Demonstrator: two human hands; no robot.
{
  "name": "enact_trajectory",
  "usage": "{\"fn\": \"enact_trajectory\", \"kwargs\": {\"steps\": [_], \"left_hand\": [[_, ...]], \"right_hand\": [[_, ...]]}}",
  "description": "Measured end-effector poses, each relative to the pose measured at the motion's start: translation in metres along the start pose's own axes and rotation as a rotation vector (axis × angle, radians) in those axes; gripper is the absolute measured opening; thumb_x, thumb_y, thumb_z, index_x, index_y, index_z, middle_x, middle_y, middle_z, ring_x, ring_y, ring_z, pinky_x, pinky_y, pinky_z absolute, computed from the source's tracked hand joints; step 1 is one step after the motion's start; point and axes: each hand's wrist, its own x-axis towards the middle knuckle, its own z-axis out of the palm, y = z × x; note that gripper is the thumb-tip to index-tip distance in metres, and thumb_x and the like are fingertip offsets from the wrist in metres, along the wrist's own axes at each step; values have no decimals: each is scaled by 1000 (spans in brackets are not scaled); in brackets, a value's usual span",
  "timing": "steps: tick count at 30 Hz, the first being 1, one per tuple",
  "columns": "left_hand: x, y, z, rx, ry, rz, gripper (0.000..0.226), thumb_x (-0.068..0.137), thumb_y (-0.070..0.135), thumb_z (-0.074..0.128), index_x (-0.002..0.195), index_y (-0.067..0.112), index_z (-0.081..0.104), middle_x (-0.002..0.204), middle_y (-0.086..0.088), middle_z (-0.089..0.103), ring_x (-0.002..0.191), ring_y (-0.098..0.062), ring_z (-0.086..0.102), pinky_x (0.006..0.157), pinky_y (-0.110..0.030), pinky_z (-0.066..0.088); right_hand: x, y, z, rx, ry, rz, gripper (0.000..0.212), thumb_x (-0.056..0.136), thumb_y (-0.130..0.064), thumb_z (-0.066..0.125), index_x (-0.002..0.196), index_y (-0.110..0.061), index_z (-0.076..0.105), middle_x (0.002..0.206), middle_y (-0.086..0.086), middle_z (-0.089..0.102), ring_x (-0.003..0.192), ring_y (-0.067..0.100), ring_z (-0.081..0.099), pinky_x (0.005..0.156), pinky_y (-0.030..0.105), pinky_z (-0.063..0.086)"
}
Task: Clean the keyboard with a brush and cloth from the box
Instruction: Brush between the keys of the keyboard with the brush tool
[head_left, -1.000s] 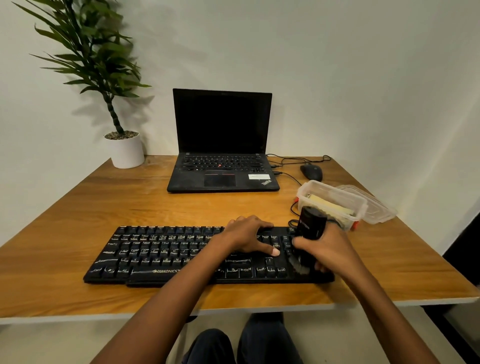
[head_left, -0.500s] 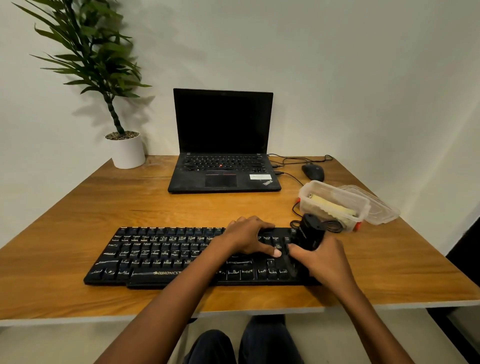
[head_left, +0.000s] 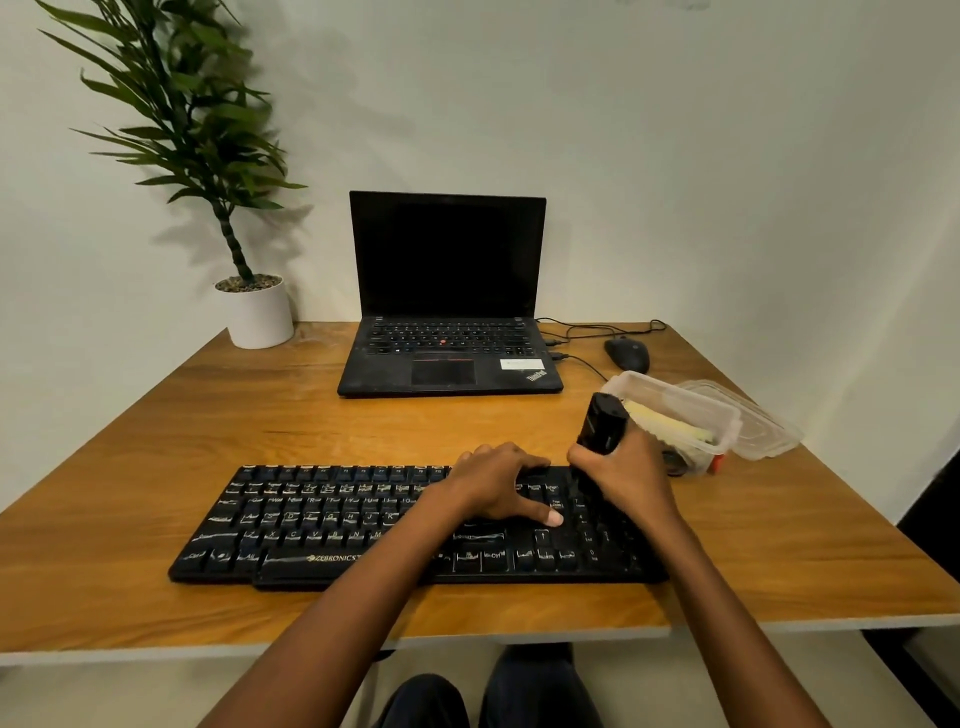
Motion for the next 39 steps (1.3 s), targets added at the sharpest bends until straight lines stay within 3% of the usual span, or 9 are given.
{"fn": "enact_trajectory", "kwargs": {"steps": [4,7,11,20,24,27,30,35,39], "left_hand": [[0,-1,0,-3,0,-1,81,77,58,64,146,30,30,146,-1,36,133,-26,31,107,-42,26],[-1,-1,-1,21,-13,21,83,78,58,63,147,29,28,146,-2,36,133,-26,31,107,-43,26],[-7,-12,-11,77,-40,49,92,77,60,63,150,27,18,149,-1,33,136,-25,28,108,-42,20],[-10,-22,-13,99,-40,-7,86,73,63,65,145,31,32,138,0,43,131,-23,32,101,-41,18],[-11,-22,-12,85,-41,-25,87,73,64,64,146,30,31,141,1,41,133,-23,30,104,-43,15],[-13,-21,-12,82,-43,-24,86,74,63,64,146,30,30,142,1,40,134,-24,29,106,-46,12],[-14,-21,-12,75,-42,-39,86,74,63,64,146,31,30,144,1,38,136,-24,27,108,-47,10],[-14,-20,-12,62,-58,-48,85,75,62,63,147,31,28,147,0,35,138,-25,24,112,-52,5],[-15,-20,-13,54,-65,-50,86,75,62,63,147,31,28,147,0,34,138,-26,23,112,-55,3]], "right_hand": [[-51,15,-17,-2,-95,17,20,69,-23,72,81,-21,57,77,-4,63,74,12,61,69,36,53],[-61,11,-27,43,-128,-6,23,70,-18,73,75,-27,53,76,-9,61,72,10,60,62,29,51],[-32,0,-26,142,6,-36,24,75,-19,72,75,-28,50,77,-6,60,73,10,59,67,33,51],[-5,0,18,-34,-86,-111,27,70,-35,71,87,-18,57,79,-3,64,74,14,62,71,38,54],[1,-7,7,-99,-218,13,21,71,-27,72,83,-18,57,73,-2,61,60,12,57,51,24,48],[11,-15,11,-18,-66,-31,21,71,-27,70,79,-24,51,75,-3,59,68,16,59,63,33,52],[1,-9,25,-32,-69,-98,22,70,-29,69,83,-20,54,77,-2,61,75,18,61,67,33,51],[-1,-10,9,-166,-232,-1,21,72,-31,70,79,-18,54,67,0,60,50,13,55,46,25,43],[9,-15,11,-30,-44,-79,23,72,-28,70,72,-26,47,71,-3,59,61,15,58,60,32,51]]}}
